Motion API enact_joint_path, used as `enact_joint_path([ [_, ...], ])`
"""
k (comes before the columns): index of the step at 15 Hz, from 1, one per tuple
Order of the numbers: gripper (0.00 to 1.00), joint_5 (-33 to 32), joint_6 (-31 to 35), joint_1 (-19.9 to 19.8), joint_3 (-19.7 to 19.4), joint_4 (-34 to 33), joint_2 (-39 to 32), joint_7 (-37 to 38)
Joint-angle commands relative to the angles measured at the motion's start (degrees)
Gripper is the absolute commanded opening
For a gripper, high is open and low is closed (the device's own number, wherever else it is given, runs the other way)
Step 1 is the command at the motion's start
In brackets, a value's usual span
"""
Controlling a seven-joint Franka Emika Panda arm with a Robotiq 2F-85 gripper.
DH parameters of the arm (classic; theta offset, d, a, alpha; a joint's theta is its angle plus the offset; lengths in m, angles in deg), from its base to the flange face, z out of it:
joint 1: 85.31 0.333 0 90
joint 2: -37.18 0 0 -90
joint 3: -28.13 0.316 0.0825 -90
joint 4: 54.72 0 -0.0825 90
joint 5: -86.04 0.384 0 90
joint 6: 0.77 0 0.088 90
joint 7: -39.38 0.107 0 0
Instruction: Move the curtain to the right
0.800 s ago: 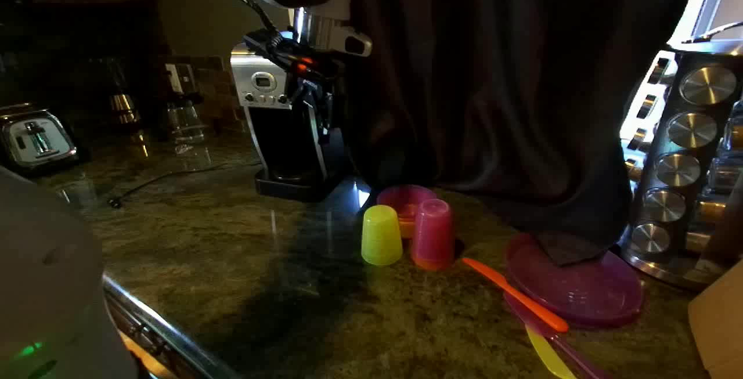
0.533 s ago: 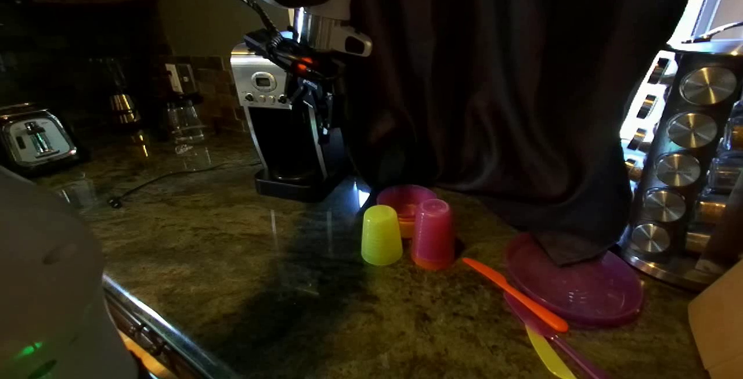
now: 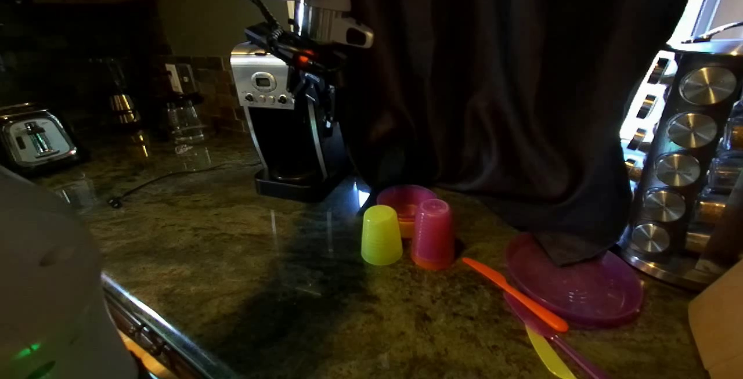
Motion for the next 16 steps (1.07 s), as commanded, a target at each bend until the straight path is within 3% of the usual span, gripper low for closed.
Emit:
enact_joint_path([
  [1, 1.0, -3.59, -1.79, -0.81, 2.67, -1.89, 5.31, 4.27],
  [6, 1.0, -9.95, -4.12, -1.05, 6.33, -7.33, 8.89, 8.8],
  [14, 1.0, -20.41, 10.51, 1.42, 13.54, -15.22, 4.04, 4.61],
  [16, 1.0, -22.06, 8.94, 0.47, 14.76, -17.11, 2.15, 7.71],
])
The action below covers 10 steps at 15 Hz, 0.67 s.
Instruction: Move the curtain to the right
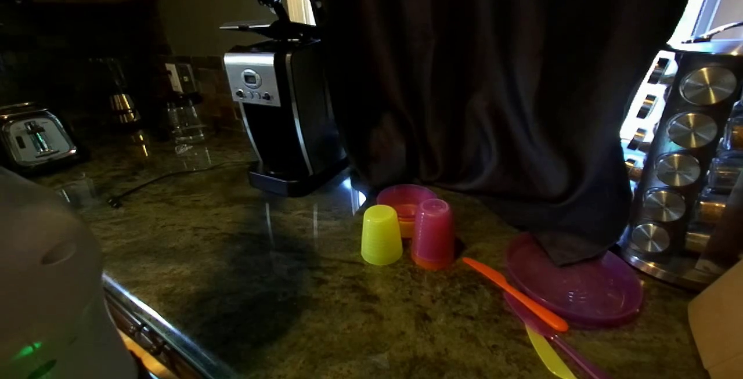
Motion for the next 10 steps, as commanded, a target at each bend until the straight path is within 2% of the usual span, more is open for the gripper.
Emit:
enact_joint_path([
  [1, 1.0, -2.82, -0.61, -0.32, 1.69, -4.6, -5.03, 4.26],
  [5, 1.0, -1.46, -4.85, -1.32, -0.62, -5.45, -7.18, 7.84],
  [7, 1.0, 0.5, -1.98, -0.46, -2.47, -4.76, -7.0, 6.06],
  [10, 1.0, 1.47, -0.09, 1.22, -2.85, -4.13, -5.4, 3.73],
])
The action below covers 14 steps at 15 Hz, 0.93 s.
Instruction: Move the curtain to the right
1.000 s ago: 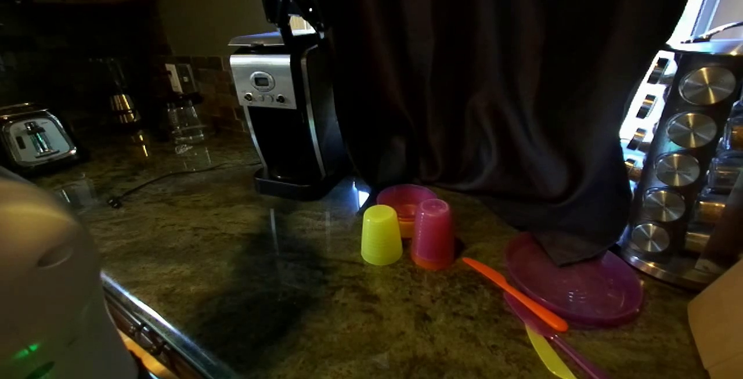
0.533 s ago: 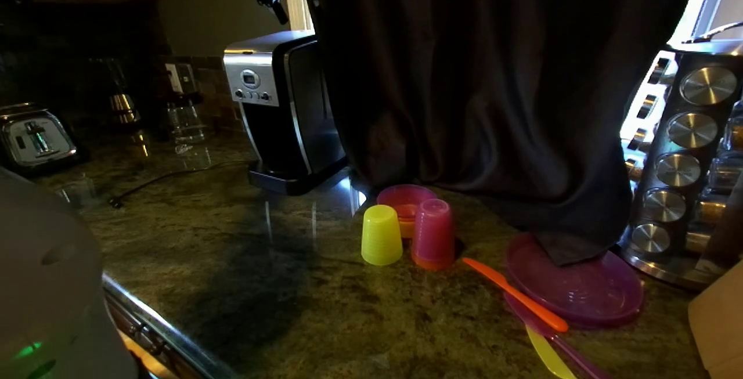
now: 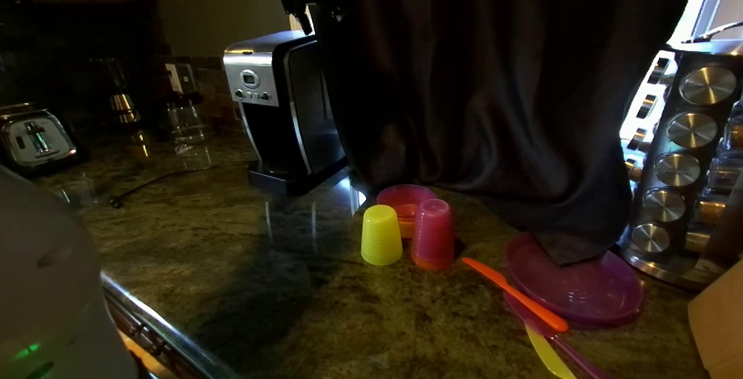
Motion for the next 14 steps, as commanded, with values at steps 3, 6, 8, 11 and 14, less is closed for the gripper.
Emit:
enact_joint_path([
  [3, 1.0, 2.02, 3.07, 4.68, 0.85, 0.57, 2.56, -4.43],
  [6, 1.0, -2.7, 8.92, 5.67, 4.26, -1.58, 2.11, -4.34],
  [8, 1.0, -6.24, 13.18, 5.46, 6.61, -3.44, 1.22, -3.84],
  [11, 1.0, -13.89, 20.72, 3.16, 10.0, -4.89, 0.44, -1.17],
  [14, 1.0, -11.96, 19.45, 4.5, 9.0, -4.52, 1.05, -2.48],
])
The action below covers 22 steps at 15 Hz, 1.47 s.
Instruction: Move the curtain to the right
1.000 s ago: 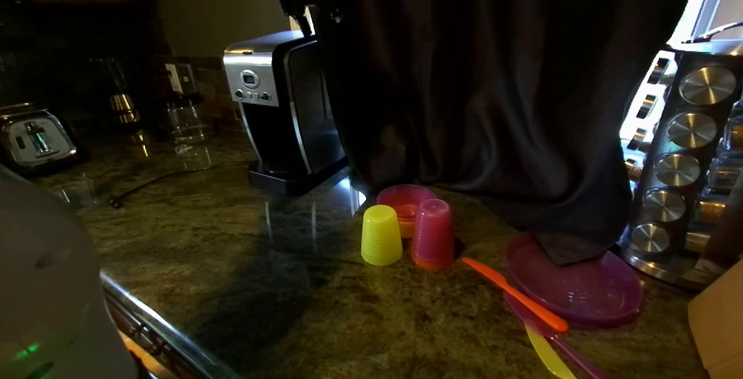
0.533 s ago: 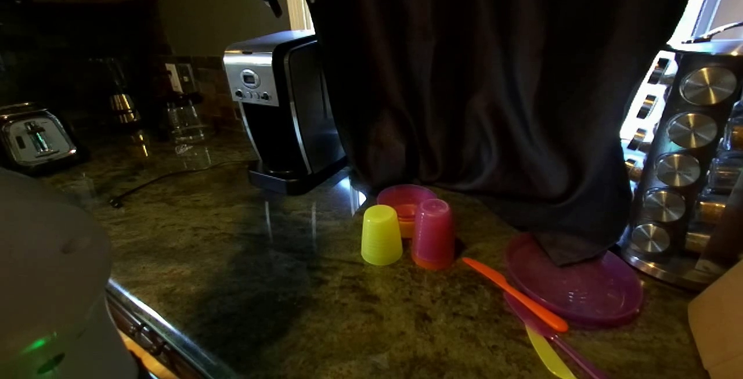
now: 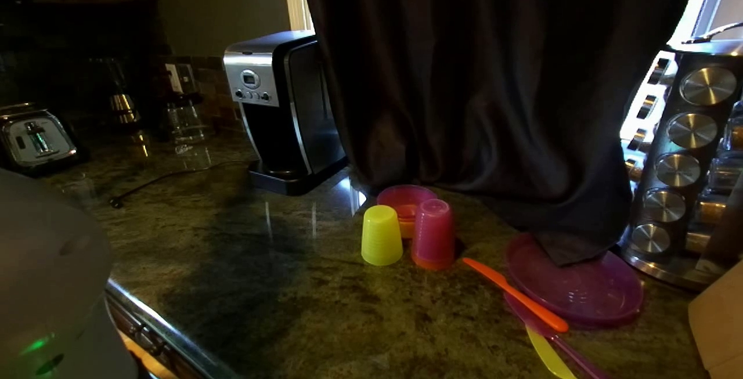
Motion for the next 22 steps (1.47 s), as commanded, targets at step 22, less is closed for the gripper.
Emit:
enact_joint_path([
  [22, 1.0, -10.96, -2.5, -2.77, 2.62, -15.11, -3.89, -0.94],
])
